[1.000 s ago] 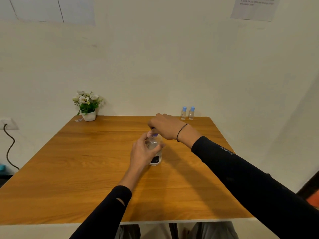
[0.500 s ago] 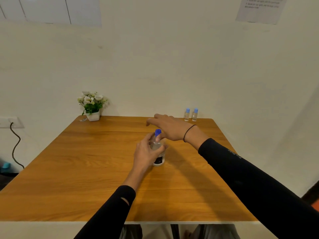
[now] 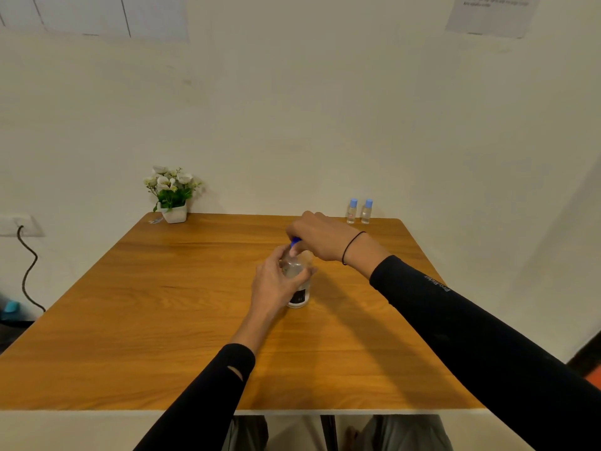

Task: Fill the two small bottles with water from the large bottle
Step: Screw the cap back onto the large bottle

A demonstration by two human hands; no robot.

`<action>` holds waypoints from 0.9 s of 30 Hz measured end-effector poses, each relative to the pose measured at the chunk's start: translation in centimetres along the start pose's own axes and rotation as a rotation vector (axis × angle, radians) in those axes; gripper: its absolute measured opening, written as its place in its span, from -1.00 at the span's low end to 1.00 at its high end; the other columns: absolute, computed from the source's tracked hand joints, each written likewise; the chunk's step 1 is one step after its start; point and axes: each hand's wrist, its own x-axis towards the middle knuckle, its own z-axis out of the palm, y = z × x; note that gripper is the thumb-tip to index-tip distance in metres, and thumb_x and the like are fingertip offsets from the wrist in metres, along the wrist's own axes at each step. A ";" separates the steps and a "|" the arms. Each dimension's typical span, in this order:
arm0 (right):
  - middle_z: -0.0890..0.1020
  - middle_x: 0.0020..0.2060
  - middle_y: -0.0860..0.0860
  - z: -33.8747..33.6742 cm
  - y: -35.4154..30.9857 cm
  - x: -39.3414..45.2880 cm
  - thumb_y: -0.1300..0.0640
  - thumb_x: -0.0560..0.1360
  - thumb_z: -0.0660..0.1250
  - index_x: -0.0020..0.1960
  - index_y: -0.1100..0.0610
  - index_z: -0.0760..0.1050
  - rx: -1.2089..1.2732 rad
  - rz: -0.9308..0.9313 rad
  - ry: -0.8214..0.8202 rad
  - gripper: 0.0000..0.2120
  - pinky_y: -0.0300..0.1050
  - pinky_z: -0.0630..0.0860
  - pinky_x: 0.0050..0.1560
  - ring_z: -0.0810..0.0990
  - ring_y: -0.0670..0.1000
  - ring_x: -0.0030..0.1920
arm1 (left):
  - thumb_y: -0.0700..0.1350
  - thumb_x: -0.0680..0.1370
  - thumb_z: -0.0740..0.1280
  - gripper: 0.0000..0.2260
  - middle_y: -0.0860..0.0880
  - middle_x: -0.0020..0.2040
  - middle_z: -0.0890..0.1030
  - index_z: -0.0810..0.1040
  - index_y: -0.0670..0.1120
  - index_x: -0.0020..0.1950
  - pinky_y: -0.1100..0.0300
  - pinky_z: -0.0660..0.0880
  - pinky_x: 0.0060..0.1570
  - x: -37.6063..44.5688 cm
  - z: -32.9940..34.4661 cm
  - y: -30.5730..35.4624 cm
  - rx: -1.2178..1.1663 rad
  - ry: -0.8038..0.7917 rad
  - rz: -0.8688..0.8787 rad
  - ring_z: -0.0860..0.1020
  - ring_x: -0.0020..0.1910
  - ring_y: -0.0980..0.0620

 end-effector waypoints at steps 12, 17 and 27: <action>0.55 0.18 -0.07 5.0 2.0 -3.2 -0.36 0.38 0.54 0.59 -0.09 0.19 0.651 0.258 0.089 -0.06 -0.15 0.62 -0.20 0.65 -0.05 -0.03 | 0.11 0.44 0.66 -0.31 0.18 0.24 0.61 0.45 0.06 0.48 0.11 0.65 0.07 -1.2 -0.4 -2.6 0.073 -0.114 0.017 0.61 0.13 0.14; 0.54 0.22 -0.07 10.0 0.6 -2.9 -0.19 0.44 0.57 0.46 -0.03 0.29 0.917 0.333 -0.038 -0.26 -0.05 0.68 -0.04 0.65 0.00 0.07 | 0.06 0.45 0.63 -0.43 0.11 0.16 0.69 0.51 0.06 0.40 0.07 0.67 -0.02 0.3 -1.3 -3.3 0.138 -0.083 -0.004 0.66 0.04 0.10; 0.59 0.10 -0.08 13.0 -2.6 9.6 -0.18 0.48 0.53 0.28 -0.04 0.38 0.846 0.311 0.174 -0.48 -0.19 0.53 -0.10 0.59 -0.09 0.03 | -0.11 0.44 0.65 -0.49 0.03 0.19 0.61 0.58 -0.06 0.34 0.16 0.59 0.08 7.8 -6.6 -9.2 0.244 0.022 -0.116 0.60 0.14 0.04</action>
